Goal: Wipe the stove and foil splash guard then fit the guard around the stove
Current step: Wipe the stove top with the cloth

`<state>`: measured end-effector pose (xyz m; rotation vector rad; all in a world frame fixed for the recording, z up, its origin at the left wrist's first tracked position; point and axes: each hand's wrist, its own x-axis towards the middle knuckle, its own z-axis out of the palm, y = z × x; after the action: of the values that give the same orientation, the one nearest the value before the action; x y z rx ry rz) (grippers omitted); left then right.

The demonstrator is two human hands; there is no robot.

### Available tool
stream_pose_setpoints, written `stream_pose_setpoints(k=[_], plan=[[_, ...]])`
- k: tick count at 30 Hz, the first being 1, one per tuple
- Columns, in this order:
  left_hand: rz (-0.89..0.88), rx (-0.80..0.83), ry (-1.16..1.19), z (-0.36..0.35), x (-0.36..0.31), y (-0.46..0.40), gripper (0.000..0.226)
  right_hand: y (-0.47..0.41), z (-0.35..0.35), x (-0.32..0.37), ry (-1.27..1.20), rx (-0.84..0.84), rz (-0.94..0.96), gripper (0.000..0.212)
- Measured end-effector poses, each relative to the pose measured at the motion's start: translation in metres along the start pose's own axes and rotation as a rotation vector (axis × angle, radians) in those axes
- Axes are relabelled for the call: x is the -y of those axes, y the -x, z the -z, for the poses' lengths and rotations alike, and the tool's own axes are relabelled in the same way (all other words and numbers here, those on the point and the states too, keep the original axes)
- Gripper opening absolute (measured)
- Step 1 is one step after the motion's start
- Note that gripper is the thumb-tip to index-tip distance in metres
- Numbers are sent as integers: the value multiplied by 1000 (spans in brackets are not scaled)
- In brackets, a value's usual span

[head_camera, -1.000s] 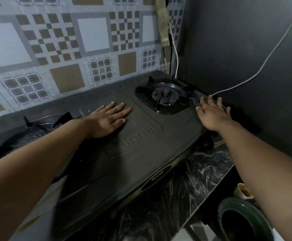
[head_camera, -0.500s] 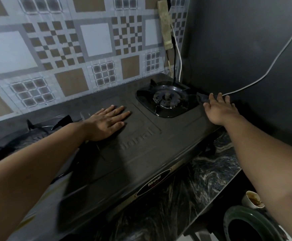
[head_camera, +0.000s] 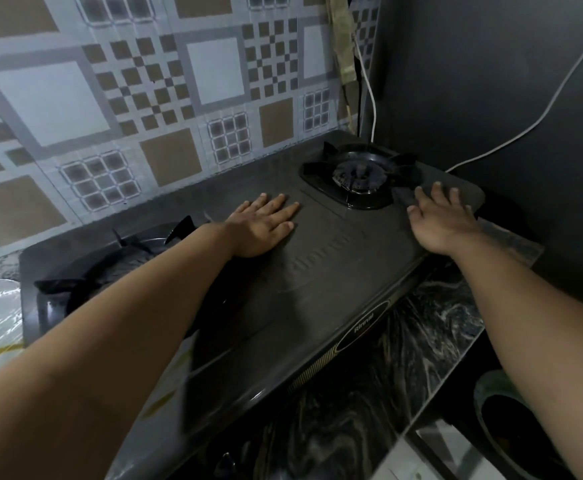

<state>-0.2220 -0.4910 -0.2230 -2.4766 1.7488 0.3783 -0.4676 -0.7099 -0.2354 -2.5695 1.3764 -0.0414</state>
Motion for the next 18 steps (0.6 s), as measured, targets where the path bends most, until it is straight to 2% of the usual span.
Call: stream_pose_setpoints(k=[11, 14, 18], plan=[[26, 53, -72, 16, -10, 6, 60, 100, -32, 75, -22, -59, 89, 58], [7, -16, -11, 20, -7, 21, 62, 118, -37, 87, -28, -51, 104, 59], [8, -194, 128, 32, 6, 64, 63, 135, -41, 96, -27, -30, 133, 59]])
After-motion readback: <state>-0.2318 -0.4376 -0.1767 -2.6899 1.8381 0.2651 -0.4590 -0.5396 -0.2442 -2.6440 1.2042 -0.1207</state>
